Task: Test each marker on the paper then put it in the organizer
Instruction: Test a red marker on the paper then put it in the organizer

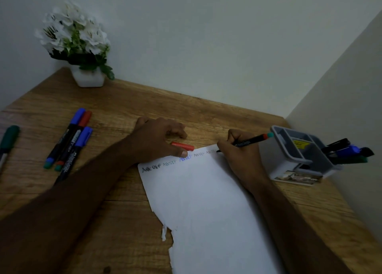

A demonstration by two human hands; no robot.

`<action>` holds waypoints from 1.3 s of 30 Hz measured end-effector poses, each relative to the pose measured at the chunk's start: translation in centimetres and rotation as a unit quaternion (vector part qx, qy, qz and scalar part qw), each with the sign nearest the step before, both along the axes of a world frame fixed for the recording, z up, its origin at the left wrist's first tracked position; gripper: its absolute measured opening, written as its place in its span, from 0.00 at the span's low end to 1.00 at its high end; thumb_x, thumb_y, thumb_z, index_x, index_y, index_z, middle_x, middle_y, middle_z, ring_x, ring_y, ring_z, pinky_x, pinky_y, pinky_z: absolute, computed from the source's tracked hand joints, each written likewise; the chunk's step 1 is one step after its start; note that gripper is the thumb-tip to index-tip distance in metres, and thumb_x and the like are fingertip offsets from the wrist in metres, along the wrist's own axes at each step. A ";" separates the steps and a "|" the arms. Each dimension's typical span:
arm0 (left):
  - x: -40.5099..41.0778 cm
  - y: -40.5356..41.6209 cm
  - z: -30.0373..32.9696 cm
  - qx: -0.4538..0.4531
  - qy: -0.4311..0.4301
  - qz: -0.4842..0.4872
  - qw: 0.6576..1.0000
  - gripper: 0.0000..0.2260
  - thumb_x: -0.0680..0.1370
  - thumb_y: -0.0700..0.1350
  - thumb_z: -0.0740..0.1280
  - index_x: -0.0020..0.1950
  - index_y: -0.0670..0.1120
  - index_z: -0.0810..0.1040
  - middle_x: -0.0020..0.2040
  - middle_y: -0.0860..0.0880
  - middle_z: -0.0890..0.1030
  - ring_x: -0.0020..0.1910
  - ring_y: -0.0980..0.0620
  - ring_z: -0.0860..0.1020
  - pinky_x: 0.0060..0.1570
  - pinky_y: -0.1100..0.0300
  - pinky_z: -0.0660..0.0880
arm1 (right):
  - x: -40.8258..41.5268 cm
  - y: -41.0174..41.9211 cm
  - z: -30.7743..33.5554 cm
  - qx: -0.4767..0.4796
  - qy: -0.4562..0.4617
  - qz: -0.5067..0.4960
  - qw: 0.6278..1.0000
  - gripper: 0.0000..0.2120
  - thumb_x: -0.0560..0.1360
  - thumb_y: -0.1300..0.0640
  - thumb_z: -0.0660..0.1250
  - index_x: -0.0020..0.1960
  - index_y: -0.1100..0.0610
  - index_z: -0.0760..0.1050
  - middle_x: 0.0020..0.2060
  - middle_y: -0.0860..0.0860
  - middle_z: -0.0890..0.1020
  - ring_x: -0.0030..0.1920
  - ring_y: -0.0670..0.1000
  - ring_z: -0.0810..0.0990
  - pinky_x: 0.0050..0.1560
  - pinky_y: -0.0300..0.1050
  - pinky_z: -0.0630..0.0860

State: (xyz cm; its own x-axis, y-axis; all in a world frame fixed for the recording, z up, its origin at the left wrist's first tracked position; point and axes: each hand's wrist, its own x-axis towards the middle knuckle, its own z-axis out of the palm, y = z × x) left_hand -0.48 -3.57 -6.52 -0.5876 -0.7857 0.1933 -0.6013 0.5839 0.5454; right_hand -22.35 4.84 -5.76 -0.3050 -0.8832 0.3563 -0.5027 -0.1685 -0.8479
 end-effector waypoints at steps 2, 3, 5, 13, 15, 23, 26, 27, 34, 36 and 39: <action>0.0 0.0 0.0 -0.001 -0.001 0.001 1.000 0.22 0.67 0.64 0.72 0.60 0.61 0.78 0.71 0.62 0.70 0.73 0.59 0.62 0.68 0.50 0.47 | 0.0 0.0 0.0 -0.006 0.000 0.002 1.000 0.20 0.69 0.70 0.68 0.27 0.55 0.63 0.23 0.44 0.67 0.28 0.43 0.64 0.30 0.37 0.62; 0.0 0.0 0.0 -0.001 -0.002 0.002 1.000 0.22 0.67 0.64 0.72 0.60 0.61 0.78 0.71 0.62 0.70 0.74 0.59 0.62 0.68 0.51 0.47 | 0.0 -0.1 0.0 -0.007 0.003 0.003 1.000 0.20 0.69 0.70 0.68 0.27 0.55 0.63 0.23 0.44 0.67 0.28 0.43 0.65 0.30 0.37 0.63; 0.0 -0.1 -0.1 -0.001 -0.002 0.003 1.000 0.23 0.68 0.64 0.72 0.61 0.61 0.78 0.72 0.61 0.70 0.73 0.59 0.62 0.67 0.51 0.47 | 0.1 -0.1 0.0 -0.003 0.006 -0.002 1.000 0.19 0.69 0.69 0.68 0.27 0.56 0.63 0.24 0.46 0.67 0.29 0.44 0.66 0.31 0.39 0.63; 0.0 -0.2 -0.1 0.003 -0.003 0.001 1.000 0.24 0.67 0.65 0.72 0.61 0.61 0.78 0.72 0.62 0.69 0.74 0.60 0.61 0.64 0.54 0.47 | -0.2 -0.1 -0.1 0.004 0.005 -0.002 1.000 0.17 0.68 0.67 0.68 0.28 0.57 0.63 0.23 0.45 0.66 0.28 0.44 0.64 0.30 0.40 0.62; -0.1 -0.1 -0.1 0.006 -0.006 0.002 1.000 0.24 0.67 0.64 0.72 0.62 0.61 0.78 0.72 0.62 0.69 0.74 0.59 0.61 0.65 0.53 0.47 | -0.2 -0.2 -0.2 0.003 0.002 -0.009 1.000 0.17 0.69 0.67 0.69 0.28 0.57 0.63 0.24 0.46 0.67 0.29 0.44 0.65 0.31 0.41 0.63; 0.0 0.2 0.2 0.004 -0.001 0.008 1.000 0.23 0.68 0.63 0.72 0.61 0.61 0.78 0.72 0.61 0.69 0.73 0.58 0.62 0.68 0.51 0.46 | -0.1 0.0 -0.1 0.012 0.001 -0.009 1.000 0.20 0.69 0.66 0.68 0.27 0.53 0.62 0.23 0.42 0.67 0.28 0.42 0.66 0.30 0.37 0.64; 0.0 0.2 -0.1 -0.008 0.012 0.010 1.000 0.17 0.69 0.63 0.71 0.56 0.62 0.80 0.70 0.62 0.71 0.73 0.59 0.63 0.67 0.53 0.46 | 0.0 0.1 0.1 -0.009 -0.011 -0.019 1.000 0.15 0.68 0.67 0.68 0.29 0.58 0.64 0.25 0.47 0.69 0.30 0.44 0.68 0.33 0.40 0.67; 0.0 0.2 -0.1 -0.015 0.022 0.011 1.000 0.14 0.70 0.63 0.71 0.54 0.63 0.81 0.69 0.62 0.73 0.72 0.60 0.64 0.65 0.53 0.47 | 0.1 0.2 0.3 -0.022 -0.006 -0.020 1.000 0.12 0.68 0.67 0.68 0.31 0.62 0.66 0.27 0.52 0.71 0.32 0.47 0.70 0.36 0.45 0.68; 0.0 1.0 0.8 -0.021 0.165 0.030 0.986 0.14 0.72 0.59 0.65 0.51 0.56 0.83 0.49 0.58 0.83 0.53 0.55 0.79 0.62 0.43 0.69 | 0.0 0.9 1.2 -0.081 -0.085 0.115 0.986 0.02 0.71 0.57 0.71 0.40 0.54 0.79 0.38 0.49 0.83 0.42 0.47 0.81 0.43 0.38 0.73; -0.2 1.1 1.1 -0.021 0.219 0.027 0.975 0.10 0.76 0.53 0.67 0.53 0.52 0.83 0.47 0.57 0.83 0.50 0.54 0.79 0.56 0.45 0.73 | 0.1 0.8 1.3 -0.077 -0.194 0.167 0.964 0.01 0.69 0.58 0.69 0.40 0.53 0.79 0.38 0.57 0.84 0.41 0.54 0.80 0.43 0.41 0.74; -0.5 1.3 1.3 -0.016 0.246 -0.001 0.969 0.07 0.78 0.44 0.69 0.54 0.47 0.83 0.45 0.54 0.82 0.47 0.53 0.79 0.50 0.48 0.75 | 0.4 0.7 1.5 -0.068 -0.235 0.192 0.951 0.03 0.68 0.60 0.68 0.38 0.53 0.76 0.35 0.64 0.83 0.33 0.55 0.76 0.38 0.43 0.74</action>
State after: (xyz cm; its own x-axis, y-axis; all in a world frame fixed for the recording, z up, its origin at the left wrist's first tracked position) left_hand -1.00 -2.30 -5.20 -0.4198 -0.7733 0.4752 -0.2717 0.6066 0.7471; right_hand -21.97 5.59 -4.24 -0.1237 -0.9170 0.3791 0.0465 -0.3870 -0.9209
